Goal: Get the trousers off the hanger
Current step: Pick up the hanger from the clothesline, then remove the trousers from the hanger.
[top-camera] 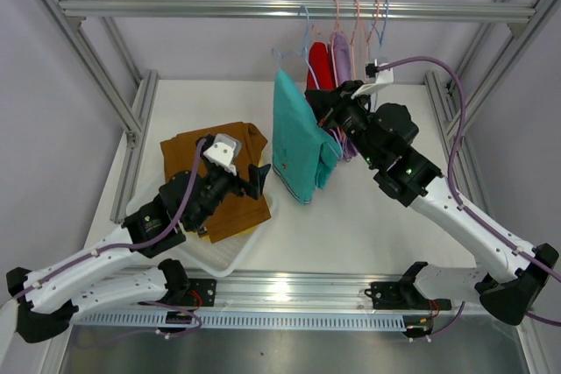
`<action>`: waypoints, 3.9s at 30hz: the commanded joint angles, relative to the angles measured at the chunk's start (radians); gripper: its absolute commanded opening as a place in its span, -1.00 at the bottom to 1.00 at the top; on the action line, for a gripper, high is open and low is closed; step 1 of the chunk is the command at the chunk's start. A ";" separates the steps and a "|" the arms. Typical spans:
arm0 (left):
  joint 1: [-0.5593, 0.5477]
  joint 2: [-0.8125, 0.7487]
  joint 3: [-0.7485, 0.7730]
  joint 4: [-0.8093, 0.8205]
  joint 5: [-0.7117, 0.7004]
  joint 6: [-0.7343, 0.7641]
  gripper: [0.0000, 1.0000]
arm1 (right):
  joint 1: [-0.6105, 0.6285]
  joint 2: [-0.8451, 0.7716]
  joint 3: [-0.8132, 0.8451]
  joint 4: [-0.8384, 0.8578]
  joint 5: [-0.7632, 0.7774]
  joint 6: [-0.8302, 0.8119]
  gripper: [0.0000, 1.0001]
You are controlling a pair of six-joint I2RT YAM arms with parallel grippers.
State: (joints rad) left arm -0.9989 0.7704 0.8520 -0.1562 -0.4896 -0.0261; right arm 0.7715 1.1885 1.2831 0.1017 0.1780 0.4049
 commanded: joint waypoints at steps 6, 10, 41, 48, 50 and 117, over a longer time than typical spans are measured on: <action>-0.202 0.076 0.067 0.202 -0.122 0.061 0.99 | 0.049 -0.017 0.015 0.132 0.233 -0.020 -1.00; -0.283 0.200 0.065 0.326 -0.188 0.110 0.99 | 0.069 -0.009 0.016 0.121 0.281 -0.018 -1.00; -0.184 0.616 0.103 0.669 -0.308 0.135 0.99 | 0.104 -0.214 -0.140 0.096 0.250 0.017 -1.00; -0.196 0.613 0.156 0.630 -0.254 0.081 0.99 | 0.106 -0.225 -0.175 0.099 0.259 0.011 -1.00; -0.205 0.613 0.183 0.616 -0.239 0.089 0.99 | 0.103 -0.224 -0.179 0.099 0.258 0.011 -1.00; -0.149 0.248 0.335 0.434 -0.237 0.331 -0.99 | 0.095 -0.336 -0.422 0.087 0.262 0.071 -1.00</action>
State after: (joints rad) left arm -1.1549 1.1107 1.0966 0.1673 -0.7036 0.2382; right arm 0.8700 0.8749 0.8696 0.1257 0.4026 0.4679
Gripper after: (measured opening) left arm 0.021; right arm 0.020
